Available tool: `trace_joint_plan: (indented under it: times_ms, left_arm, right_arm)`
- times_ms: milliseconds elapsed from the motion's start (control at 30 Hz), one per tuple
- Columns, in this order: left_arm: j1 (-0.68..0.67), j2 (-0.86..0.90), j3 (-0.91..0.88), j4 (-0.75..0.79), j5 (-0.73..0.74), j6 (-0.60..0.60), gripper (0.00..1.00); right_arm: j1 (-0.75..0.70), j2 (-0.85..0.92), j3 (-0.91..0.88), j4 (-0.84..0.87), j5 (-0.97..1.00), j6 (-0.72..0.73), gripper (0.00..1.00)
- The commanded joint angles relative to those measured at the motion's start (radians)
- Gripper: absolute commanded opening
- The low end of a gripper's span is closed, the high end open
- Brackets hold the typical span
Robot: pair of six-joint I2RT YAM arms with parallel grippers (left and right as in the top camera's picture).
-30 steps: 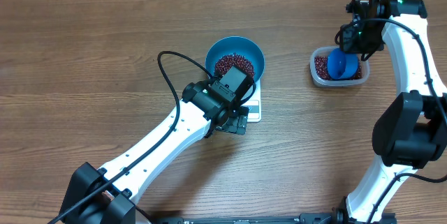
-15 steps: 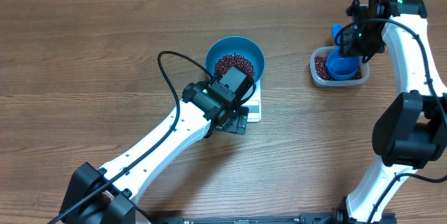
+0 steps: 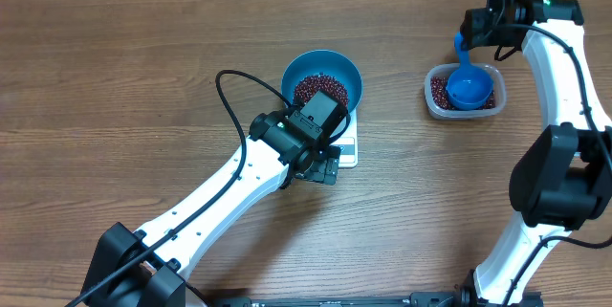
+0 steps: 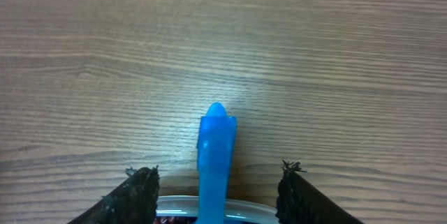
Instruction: Scoop item into bowl and weigh 150g on scale
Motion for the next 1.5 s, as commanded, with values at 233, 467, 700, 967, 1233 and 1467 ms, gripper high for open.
trace_joint_plan:
  times_ms: [233, 467, 700, 967, 1233, 1467]
  left_arm:
    - [0.002, -0.016, 0.017, 0.001, -0.016, -0.018, 1.0]
    - [0.002, -0.016, 0.017, 0.001, -0.016, -0.018, 1.0]
    - [0.002, -0.016, 0.017, 0.001, -0.016, -0.018, 0.99]
    - [0.002, -0.016, 0.017, 0.001, -0.016, -0.018, 1.0]
    - [0.002, -0.016, 0.017, 0.001, -0.016, -0.018, 1.0]
    - [0.002, -0.016, 0.017, 0.001, -0.016, -0.018, 1.0]
  right_arm:
    - [0.002, 0.095, -0.002, -0.018, -0.051, -0.015, 0.64]
    - [-0.002, 0.114, -0.005, -0.014, -0.051, -0.015, 0.65]
    - [-0.007, 0.163, -0.005, 0.001, -0.089, -0.015, 0.52]
    - [-0.008, 0.155, 0.0, 0.029, -0.064, -0.015, 0.32]
    - [-0.011, 0.053, 0.032, -0.018, -0.061, -0.014, 0.27]
    - [-0.011, 0.035, 0.032, -0.073, 0.01, 0.016, 0.24]
